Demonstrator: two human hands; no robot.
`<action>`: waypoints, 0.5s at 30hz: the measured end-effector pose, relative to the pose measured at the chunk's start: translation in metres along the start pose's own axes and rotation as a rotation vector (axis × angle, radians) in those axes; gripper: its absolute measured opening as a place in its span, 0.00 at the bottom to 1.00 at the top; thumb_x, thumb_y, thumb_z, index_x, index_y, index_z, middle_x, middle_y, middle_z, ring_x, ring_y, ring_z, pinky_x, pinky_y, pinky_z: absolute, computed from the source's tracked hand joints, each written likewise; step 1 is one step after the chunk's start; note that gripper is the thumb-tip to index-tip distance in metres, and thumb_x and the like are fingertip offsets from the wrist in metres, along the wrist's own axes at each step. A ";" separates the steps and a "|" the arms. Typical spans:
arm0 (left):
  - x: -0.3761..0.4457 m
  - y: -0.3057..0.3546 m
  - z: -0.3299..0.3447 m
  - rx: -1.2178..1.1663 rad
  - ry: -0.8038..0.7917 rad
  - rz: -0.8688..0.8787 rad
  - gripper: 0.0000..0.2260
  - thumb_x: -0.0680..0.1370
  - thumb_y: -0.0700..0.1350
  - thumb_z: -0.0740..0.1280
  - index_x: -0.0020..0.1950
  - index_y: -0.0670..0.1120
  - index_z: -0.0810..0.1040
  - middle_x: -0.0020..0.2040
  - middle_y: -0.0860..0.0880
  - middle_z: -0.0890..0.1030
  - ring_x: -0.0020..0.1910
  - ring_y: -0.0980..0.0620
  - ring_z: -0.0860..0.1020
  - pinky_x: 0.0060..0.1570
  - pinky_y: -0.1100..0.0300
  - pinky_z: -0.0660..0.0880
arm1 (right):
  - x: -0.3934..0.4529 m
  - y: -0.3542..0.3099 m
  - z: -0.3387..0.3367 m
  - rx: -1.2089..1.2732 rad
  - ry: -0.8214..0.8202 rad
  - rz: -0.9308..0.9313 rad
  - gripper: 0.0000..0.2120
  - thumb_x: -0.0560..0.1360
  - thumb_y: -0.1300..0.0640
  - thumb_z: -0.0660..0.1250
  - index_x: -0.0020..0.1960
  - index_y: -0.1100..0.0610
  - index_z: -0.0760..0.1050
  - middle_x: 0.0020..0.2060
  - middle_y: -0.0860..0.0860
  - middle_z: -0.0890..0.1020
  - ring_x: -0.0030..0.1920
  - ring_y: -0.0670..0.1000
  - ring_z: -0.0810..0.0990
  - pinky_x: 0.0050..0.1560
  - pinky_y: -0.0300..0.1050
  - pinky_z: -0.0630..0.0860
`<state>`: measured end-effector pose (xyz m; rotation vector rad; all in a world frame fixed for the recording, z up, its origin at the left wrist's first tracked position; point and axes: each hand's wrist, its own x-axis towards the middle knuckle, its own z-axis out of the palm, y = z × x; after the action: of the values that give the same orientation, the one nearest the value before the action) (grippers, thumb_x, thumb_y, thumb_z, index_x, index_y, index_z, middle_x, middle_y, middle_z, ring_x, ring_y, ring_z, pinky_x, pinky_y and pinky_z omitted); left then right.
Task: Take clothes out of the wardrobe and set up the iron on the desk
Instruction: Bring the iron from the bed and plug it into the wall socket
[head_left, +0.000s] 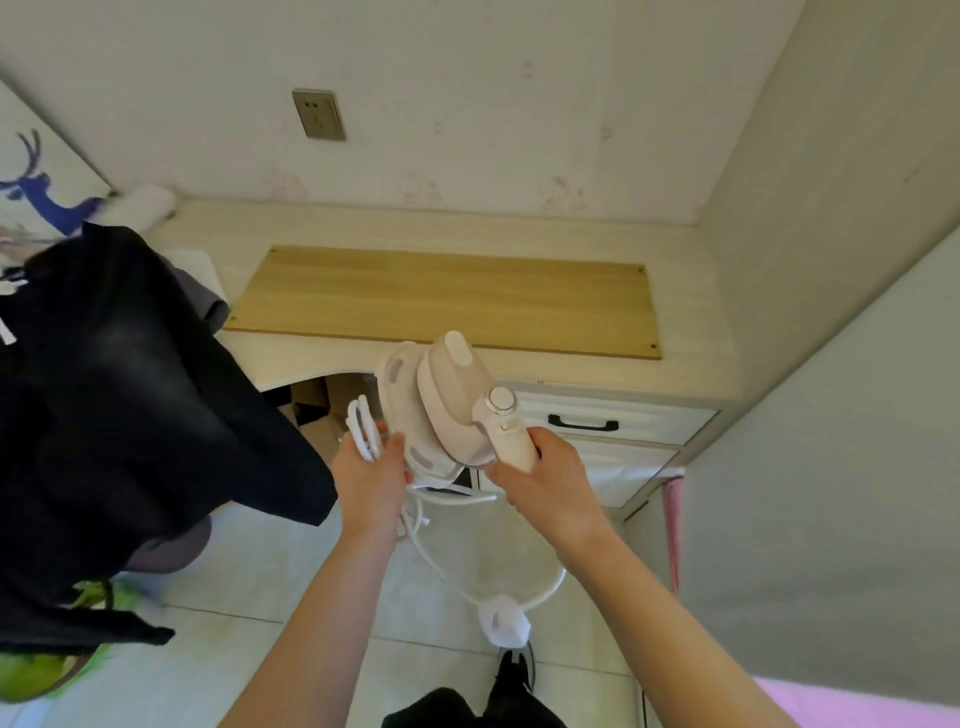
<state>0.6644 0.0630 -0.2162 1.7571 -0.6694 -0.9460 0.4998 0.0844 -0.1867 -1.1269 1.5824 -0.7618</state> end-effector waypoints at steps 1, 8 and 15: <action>0.009 0.006 0.006 0.003 0.014 0.009 0.02 0.77 0.39 0.67 0.48 0.45 0.77 0.37 0.47 0.79 0.33 0.53 0.77 0.32 0.63 0.72 | 0.010 -0.003 -0.003 0.007 0.008 0.005 0.07 0.69 0.57 0.69 0.45 0.53 0.72 0.38 0.48 0.77 0.39 0.51 0.77 0.39 0.48 0.74; 0.075 0.046 0.046 0.043 0.067 0.119 0.04 0.77 0.40 0.66 0.51 0.42 0.78 0.39 0.43 0.79 0.29 0.52 0.76 0.28 0.63 0.72 | 0.076 -0.023 -0.022 0.108 0.083 0.035 0.07 0.69 0.58 0.69 0.46 0.54 0.74 0.38 0.53 0.79 0.37 0.52 0.76 0.35 0.46 0.72; 0.147 0.076 0.096 0.078 0.070 0.203 0.07 0.78 0.42 0.66 0.55 0.44 0.74 0.41 0.47 0.79 0.33 0.51 0.79 0.26 0.66 0.71 | 0.147 -0.045 -0.027 0.139 0.181 0.053 0.08 0.69 0.58 0.70 0.46 0.53 0.74 0.38 0.52 0.79 0.36 0.51 0.76 0.34 0.45 0.70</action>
<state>0.6631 -0.1283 -0.2081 1.7437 -0.8318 -0.7255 0.4785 -0.0700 -0.1922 -0.9329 1.6739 -0.9453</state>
